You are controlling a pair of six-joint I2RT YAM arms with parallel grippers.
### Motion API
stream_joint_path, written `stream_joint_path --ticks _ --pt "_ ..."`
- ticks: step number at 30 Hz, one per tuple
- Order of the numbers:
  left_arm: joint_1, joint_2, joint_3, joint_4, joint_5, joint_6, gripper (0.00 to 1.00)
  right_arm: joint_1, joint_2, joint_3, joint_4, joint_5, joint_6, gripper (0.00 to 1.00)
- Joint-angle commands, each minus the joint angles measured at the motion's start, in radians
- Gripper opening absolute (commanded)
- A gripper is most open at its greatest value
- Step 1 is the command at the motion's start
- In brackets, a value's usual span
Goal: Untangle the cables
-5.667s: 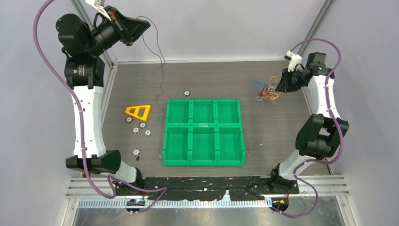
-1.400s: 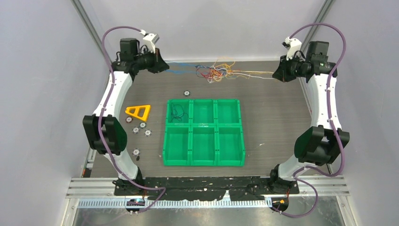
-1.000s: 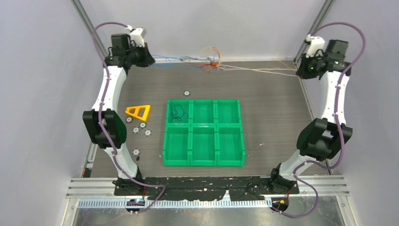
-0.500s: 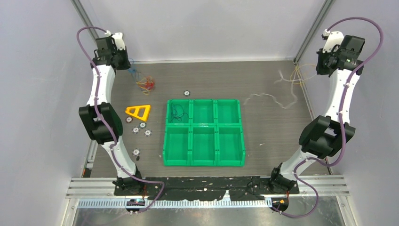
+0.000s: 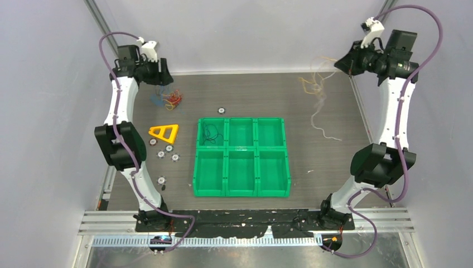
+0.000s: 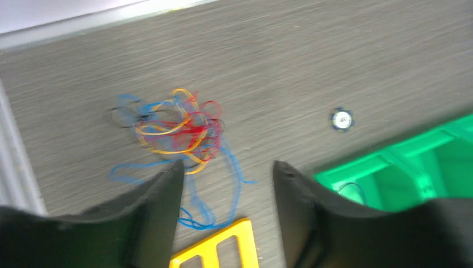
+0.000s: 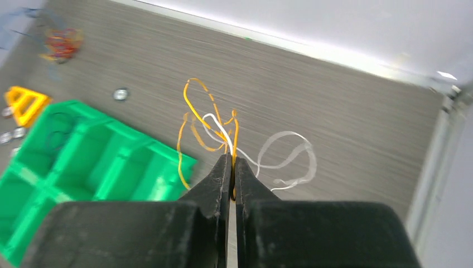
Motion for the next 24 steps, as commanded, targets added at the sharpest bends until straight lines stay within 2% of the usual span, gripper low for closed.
stream_joint_path --ticks 1,2,3,7,14,19,24 --pt "-0.063 -0.077 0.049 -0.029 0.197 0.086 0.72 0.1 -0.098 0.066 0.064 -0.152 0.068 0.05" --pt "-0.082 -0.1 0.041 -0.001 0.23 0.084 0.82 0.115 -0.102 0.062 0.067 -0.161 0.062 0.06" --pt "-0.108 -0.119 0.038 0.03 0.269 0.08 0.87 0.145 -0.108 0.059 0.067 -0.162 0.056 0.05" --pt "-0.27 -0.153 0.077 0.133 0.352 0.054 0.91 0.225 -0.112 0.039 0.061 -0.158 0.014 0.05" --pt "-0.536 -0.08 0.231 0.235 0.356 0.051 0.85 0.327 -0.109 0.011 0.048 -0.122 -0.042 0.05" --pt "-0.632 -0.016 0.316 0.262 0.328 0.052 0.77 0.376 -0.123 -0.03 0.038 -0.095 -0.078 0.05" --pt "-0.692 0.026 0.333 0.268 0.25 0.098 0.71 0.391 -0.14 -0.061 0.038 -0.098 -0.085 0.05"
